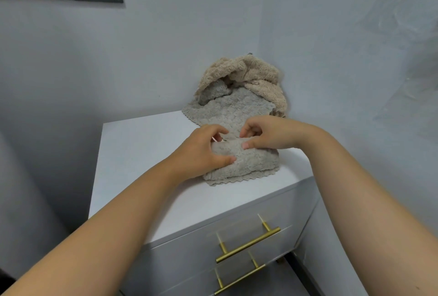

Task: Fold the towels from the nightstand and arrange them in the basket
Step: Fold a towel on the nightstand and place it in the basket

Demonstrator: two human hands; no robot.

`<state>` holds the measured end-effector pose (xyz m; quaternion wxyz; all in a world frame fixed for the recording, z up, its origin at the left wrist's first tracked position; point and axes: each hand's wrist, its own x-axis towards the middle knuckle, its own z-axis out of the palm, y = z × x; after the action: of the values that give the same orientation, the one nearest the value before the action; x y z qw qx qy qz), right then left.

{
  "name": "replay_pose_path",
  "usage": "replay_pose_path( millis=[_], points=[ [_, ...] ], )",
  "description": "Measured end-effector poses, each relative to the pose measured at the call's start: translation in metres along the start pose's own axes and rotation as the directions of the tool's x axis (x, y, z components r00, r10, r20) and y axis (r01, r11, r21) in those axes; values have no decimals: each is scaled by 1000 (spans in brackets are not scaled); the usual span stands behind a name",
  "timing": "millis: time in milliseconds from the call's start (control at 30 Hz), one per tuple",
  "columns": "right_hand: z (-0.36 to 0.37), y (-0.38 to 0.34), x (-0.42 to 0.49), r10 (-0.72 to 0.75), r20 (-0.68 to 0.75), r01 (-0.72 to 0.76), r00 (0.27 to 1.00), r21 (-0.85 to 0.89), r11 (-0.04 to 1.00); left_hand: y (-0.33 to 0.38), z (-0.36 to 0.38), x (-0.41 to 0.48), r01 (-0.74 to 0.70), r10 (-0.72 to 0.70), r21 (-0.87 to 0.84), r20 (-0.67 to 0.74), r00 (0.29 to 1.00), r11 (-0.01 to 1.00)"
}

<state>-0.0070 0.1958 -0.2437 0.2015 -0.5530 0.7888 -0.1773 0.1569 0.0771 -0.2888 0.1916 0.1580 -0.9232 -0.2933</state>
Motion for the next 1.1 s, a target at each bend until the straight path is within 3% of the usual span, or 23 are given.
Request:
replay_pose_path(
  millis=[233, 367, 433, 533, 633, 733, 867, 933, 1000, 1100],
  points=[
    [-2, 6, -4, -20, 129, 25, 991, -42, 999, 2, -9, 5, 192, -207, 90, 204, 957, 977],
    [3, 11, 0, 16, 63, -20, 998, 57, 998, 2, -11, 6, 254, -236, -53, 227, 945, 966],
    [7, 16, 4, 55, 9, -55, 998, 209, 976, -1, -14, 6, 277, -234, -166, 235, 943, 946],
    [12, 23, 8, 104, -16, -81, 994, 520, 850, -5, -15, 4, 307, -230, -370, 236, 944, 877],
    [16, 23, 12, 184, -85, -56, 979, 759, 649, -10, -6, 4, 292, -272, -642, 134, 953, 709],
    [23, 22, 14, 244, -87, -39, 966, 881, 472, -8, 4, 6, 239, -358, -764, 11, 934, 600],
    [24, 17, 6, 226, -43, -48, 973, 923, 383, 5, 15, 6, 187, -406, -761, -108, 907, 621],
    [29, 13, 6, 339, -108, -41, 935, 914, 403, 15, 23, 3, 156, -420, -732, -192, 887, 663],
    [38, 11, 9, 486, -272, -27, 831, 852, 523, 24, 32, 1, 146, -418, -662, -272, 867, 735],
    [46, 9, 0, 535, -438, -48, 722, 740, 670, 38, 44, -4, 189, -437, -585, -317, 842, 789]
  ],
)
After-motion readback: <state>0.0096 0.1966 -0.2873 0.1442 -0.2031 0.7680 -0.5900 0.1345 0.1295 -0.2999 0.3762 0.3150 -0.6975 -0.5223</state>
